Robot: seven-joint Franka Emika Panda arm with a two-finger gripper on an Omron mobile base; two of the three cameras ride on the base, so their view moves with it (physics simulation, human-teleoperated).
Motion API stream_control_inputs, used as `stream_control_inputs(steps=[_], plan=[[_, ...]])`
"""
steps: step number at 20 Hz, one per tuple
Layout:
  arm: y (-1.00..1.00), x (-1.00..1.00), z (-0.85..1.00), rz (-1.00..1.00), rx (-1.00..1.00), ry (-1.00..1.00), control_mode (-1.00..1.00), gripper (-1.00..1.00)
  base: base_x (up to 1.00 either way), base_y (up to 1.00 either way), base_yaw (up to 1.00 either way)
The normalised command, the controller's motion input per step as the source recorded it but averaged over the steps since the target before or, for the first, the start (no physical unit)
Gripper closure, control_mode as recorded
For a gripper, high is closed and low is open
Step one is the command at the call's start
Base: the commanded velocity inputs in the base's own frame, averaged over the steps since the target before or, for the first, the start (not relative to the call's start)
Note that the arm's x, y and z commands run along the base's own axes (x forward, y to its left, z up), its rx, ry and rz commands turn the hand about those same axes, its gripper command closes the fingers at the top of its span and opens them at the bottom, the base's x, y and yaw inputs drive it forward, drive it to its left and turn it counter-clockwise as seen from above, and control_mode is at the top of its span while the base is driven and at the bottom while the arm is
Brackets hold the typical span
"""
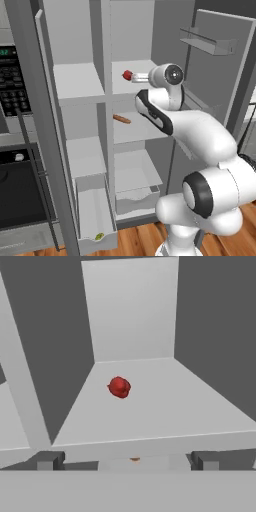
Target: Take the bell pepper and broccoli from the fridge shelf and place them in the freezer drawer to begin freezing them.
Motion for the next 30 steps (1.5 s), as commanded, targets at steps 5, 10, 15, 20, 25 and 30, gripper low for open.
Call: stream_control_inputs(steps=[5,10,15,20,25,30], plan=[[0.0,0.53,0.0,0.0,0.0,0.12,-1.0,-1.0,0.0,0.0,0.0],[0.01,0.47,-0.04,0.0,0.0,0.08,-1.0,-1.0,0.0,0.0,0.0],[0.05,0.44,-0.08,0.0,0.0,0.1,-1.0,-1.0,0.0,0.0,0.0],[0.06,0.44,-0.22,0.0,0.0,0.09,-1.0,-1.0,0.0,0.0,0.0],[0.0,0.53,-0.1,0.0,0.0,0.05,-1.0,-1.0,0.0,0.0,0.0],[0.04,0.57,-0.16,0.0,0.0,0.06,-1.0,-1.0,0.0,0.0,0.0]])
